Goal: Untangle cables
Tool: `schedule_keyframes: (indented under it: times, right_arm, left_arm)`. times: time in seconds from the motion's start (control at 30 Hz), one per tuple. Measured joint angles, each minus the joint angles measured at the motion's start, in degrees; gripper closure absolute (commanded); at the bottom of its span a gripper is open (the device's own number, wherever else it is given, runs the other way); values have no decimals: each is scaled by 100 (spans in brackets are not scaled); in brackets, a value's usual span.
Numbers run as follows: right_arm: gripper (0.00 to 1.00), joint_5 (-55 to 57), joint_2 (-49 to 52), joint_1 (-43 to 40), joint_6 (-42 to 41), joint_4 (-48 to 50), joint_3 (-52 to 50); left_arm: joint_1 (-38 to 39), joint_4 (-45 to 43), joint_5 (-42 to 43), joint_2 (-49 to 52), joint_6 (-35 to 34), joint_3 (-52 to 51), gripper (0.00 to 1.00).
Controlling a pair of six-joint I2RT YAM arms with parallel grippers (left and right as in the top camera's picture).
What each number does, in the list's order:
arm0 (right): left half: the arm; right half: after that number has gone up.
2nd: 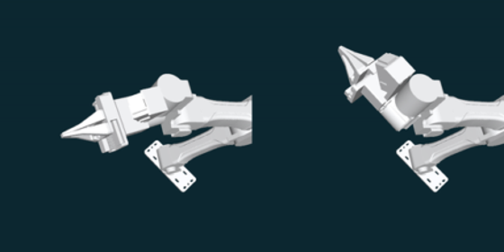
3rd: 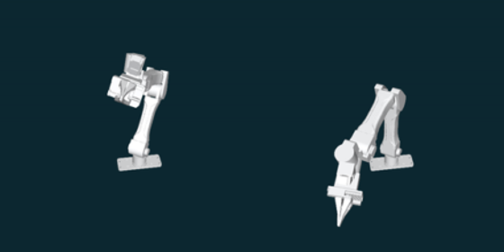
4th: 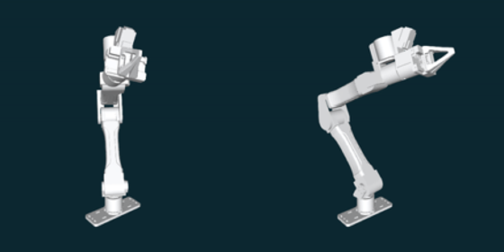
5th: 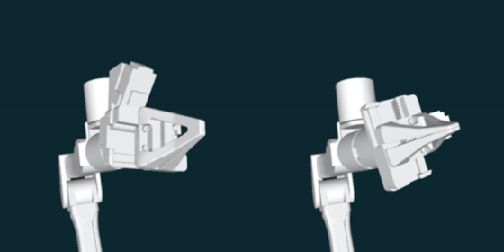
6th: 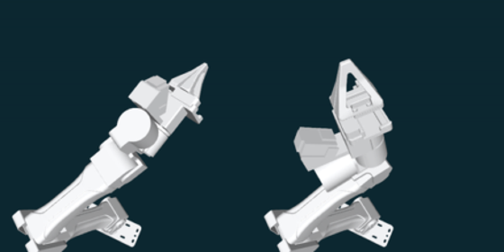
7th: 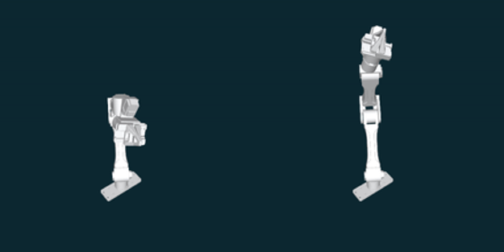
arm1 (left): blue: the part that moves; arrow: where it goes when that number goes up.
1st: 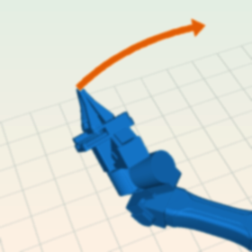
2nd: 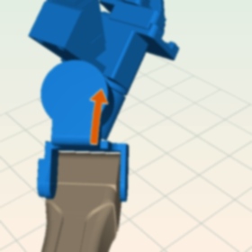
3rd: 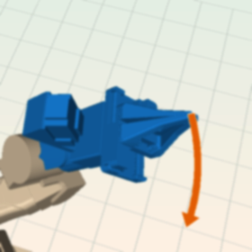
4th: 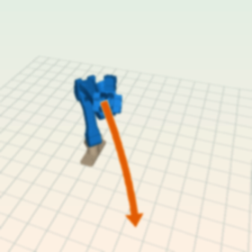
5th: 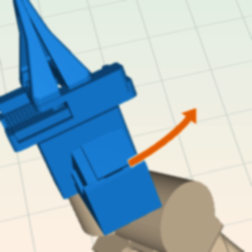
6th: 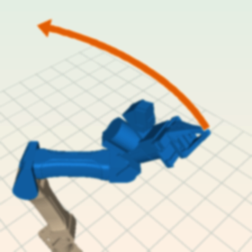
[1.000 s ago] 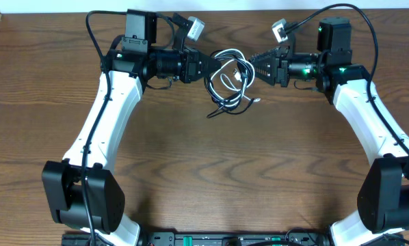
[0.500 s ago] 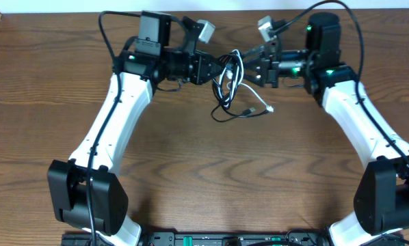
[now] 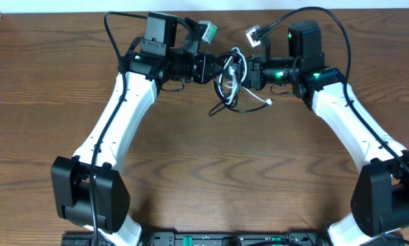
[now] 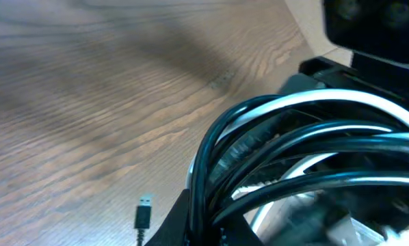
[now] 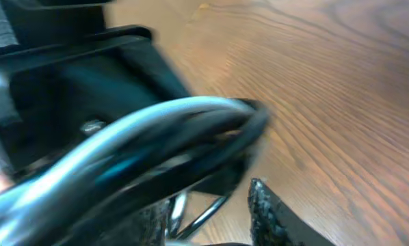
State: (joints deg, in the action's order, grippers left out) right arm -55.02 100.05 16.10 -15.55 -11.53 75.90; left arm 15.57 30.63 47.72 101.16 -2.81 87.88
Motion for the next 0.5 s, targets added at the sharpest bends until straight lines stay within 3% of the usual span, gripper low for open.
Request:
schedule_keyframes:
  times: [0.5]
  right_arm:
    - [73,922,0,17,-654,848,0]
  left_arm:
    - [9,-20,-37,0,-260,0,93]
